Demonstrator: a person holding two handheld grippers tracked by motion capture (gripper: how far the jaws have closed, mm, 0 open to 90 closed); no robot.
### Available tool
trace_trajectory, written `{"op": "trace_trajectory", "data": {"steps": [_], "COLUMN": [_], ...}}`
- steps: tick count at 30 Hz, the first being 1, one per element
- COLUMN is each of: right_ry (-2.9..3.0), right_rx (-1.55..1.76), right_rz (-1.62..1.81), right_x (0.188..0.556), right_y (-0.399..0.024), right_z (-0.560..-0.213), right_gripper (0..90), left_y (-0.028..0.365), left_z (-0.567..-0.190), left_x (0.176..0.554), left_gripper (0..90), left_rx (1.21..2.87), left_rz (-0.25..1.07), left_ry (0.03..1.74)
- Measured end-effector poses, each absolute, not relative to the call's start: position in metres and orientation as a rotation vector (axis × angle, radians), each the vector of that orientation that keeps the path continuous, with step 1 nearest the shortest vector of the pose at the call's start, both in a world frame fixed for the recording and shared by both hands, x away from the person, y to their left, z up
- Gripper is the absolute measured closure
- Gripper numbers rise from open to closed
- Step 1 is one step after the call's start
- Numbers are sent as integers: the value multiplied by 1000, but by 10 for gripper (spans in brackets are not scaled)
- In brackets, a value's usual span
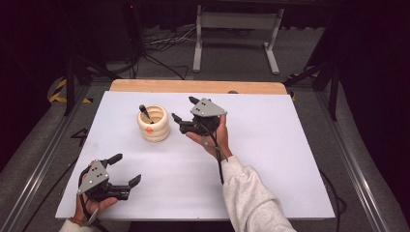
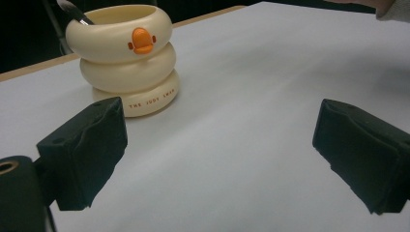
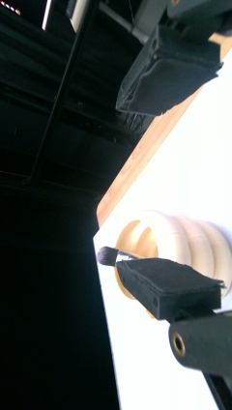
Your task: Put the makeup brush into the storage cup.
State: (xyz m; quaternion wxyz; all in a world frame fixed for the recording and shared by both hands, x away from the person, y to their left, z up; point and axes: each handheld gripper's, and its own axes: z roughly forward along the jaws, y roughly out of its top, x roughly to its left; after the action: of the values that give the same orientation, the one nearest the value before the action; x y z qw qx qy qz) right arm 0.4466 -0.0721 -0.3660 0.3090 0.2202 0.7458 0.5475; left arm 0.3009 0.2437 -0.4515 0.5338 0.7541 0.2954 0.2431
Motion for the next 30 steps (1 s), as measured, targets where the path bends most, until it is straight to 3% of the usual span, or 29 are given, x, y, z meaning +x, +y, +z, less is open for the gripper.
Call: {"op": "trace_trajectory", "data": {"steps": [7,30], "right_ry": [1941,1891], "right_rx": [591,570], "right_rz": [1398,1303], "right_x": [442,425], "right_y": [-73,-118], "right_z": [-364,-342], "right_gripper": [106,92], "left_y": [243,244], "left_z": [-451,-449], "left_x": [301,298], "left_gripper": [64,63], "left_rx": [1799,1808], "left_rz": [583,606], "left_ry": [698,687]}}
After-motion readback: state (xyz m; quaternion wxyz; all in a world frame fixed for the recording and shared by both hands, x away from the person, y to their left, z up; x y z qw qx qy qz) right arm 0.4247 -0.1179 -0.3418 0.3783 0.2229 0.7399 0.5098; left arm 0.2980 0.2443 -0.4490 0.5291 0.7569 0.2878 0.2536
